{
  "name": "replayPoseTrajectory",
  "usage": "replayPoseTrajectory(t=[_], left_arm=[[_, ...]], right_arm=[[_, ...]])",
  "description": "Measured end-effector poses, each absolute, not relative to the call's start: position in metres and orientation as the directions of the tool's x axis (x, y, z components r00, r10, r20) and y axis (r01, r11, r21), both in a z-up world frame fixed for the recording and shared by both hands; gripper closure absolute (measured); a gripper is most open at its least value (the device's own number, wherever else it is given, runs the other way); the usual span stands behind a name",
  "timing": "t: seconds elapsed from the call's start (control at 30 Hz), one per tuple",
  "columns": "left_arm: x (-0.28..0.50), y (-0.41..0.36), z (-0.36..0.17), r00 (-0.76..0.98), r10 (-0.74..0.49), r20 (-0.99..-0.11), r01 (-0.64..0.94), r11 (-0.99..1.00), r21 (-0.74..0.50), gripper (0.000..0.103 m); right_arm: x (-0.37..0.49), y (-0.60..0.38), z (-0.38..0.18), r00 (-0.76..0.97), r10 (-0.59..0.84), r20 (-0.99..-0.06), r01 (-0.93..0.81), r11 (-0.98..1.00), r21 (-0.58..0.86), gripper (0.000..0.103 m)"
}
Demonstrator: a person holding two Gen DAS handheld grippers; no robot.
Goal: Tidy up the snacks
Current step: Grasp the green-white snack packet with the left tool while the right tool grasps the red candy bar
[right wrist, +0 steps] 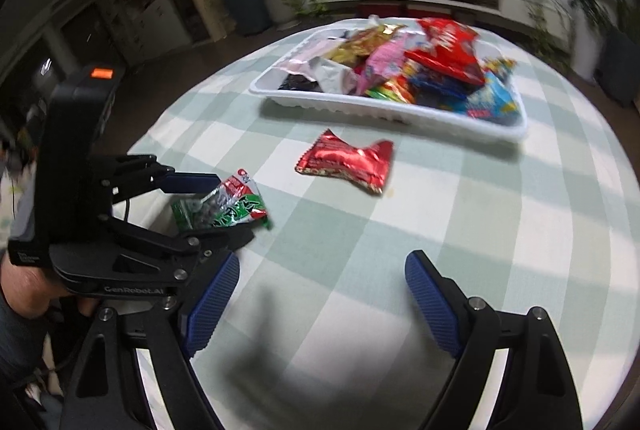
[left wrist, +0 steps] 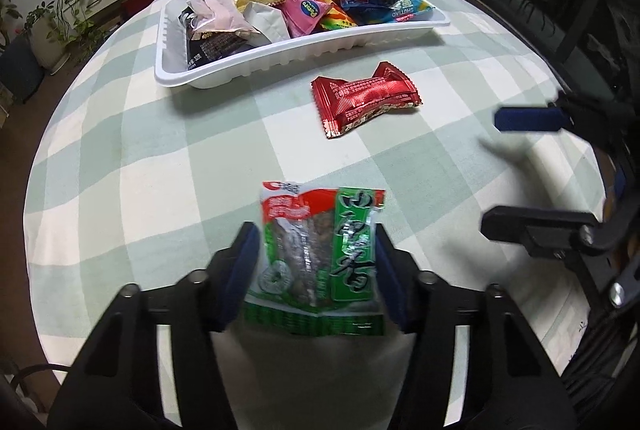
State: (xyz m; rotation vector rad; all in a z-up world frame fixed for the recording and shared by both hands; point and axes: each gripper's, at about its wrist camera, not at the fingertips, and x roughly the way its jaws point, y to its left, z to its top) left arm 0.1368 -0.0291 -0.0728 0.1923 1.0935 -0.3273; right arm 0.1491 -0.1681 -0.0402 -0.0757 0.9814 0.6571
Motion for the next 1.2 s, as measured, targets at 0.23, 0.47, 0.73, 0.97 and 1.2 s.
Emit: replayPoseTrajectory(t=[0.23, 0.47, 0.73, 0.97, 1.2], left_arm=[[0.132, -0.021, -0.071, 0.415, -0.198, -0.888, 0.360, 0.932, -0.039, 0.065], [0.121, -0.011, -0.068, 0.414, -0.243, -0.877, 0.354, 0.931, -0.091, 0.069], [0.114, 0.000, -0.068, 0.414, -0.278, -0.867, 0.339, 0.931, -0.137, 0.074], [0.114, 0.003, -0.068, 0.410, -0.294, -0.863, 0.343, 0.927, -0.153, 0.074], [0.113, 0.003, -0.067, 0.411, -0.302, -0.860, 0.343, 0.925, -0.161, 0.076]], right_arm=[[0.178, -0.147, -0.033, 0.320, 0.440, -0.839, -0.701, 0.706, 0.102, 0.020], [0.202, -0.118, -0.030, 0.293, 0.365, -0.884, -0.794, 0.608, -0.012, 0.026], [0.219, -0.087, -0.051, 0.233, 0.276, -0.933, -0.842, 0.536, -0.052, 0.032], [0.235, -0.087, -0.062, 0.140, 0.265, -0.954, -0.837, 0.546, 0.028, 0.036], [0.236, -0.096, -0.058, 0.120, 0.279, -0.953, -0.803, 0.592, 0.072, 0.070]])
